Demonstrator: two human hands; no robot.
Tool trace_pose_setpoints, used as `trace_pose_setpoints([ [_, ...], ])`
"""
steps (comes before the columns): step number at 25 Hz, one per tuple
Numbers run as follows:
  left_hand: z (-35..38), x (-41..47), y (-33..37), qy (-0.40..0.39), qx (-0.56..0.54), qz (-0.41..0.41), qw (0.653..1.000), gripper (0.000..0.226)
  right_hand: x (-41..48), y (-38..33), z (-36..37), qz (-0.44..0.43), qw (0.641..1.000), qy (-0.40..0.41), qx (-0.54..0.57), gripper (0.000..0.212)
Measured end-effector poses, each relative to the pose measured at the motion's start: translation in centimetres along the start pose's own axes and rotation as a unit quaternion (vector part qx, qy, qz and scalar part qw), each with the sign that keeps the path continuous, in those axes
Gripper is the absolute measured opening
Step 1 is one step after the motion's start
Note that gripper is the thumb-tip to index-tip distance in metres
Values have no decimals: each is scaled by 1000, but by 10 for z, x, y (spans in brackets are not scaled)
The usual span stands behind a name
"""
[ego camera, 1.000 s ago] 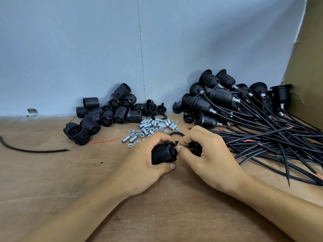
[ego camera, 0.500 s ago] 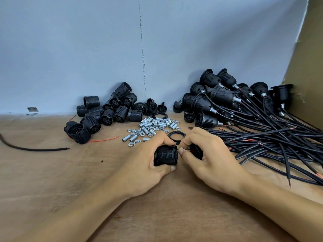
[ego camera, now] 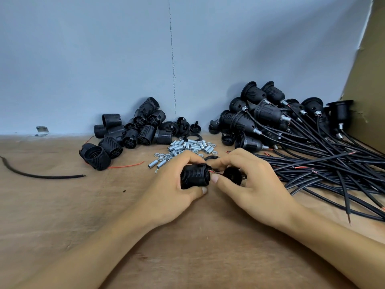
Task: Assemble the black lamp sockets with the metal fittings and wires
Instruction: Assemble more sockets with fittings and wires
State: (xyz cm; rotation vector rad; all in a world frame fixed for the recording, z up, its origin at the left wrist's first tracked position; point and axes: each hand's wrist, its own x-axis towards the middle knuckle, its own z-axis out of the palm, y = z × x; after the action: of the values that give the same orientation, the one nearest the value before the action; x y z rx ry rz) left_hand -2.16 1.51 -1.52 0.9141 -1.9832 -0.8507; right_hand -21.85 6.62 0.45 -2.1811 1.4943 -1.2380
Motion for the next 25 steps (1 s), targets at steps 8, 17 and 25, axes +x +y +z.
trace_pose_setpoints([
  [8,-9,3,-3,-52,-69,-48,995,49,1,2,-7,23,992,-51,112,10],
  [17,-13,4,0,-86,-82,-58,991,50,-1,-1,-7,10,996,-60,62,12],
  [25,-7,3,0,-74,-49,-21,996,51,-3,-3,-3,-25,1000,-9,-15,15],
])
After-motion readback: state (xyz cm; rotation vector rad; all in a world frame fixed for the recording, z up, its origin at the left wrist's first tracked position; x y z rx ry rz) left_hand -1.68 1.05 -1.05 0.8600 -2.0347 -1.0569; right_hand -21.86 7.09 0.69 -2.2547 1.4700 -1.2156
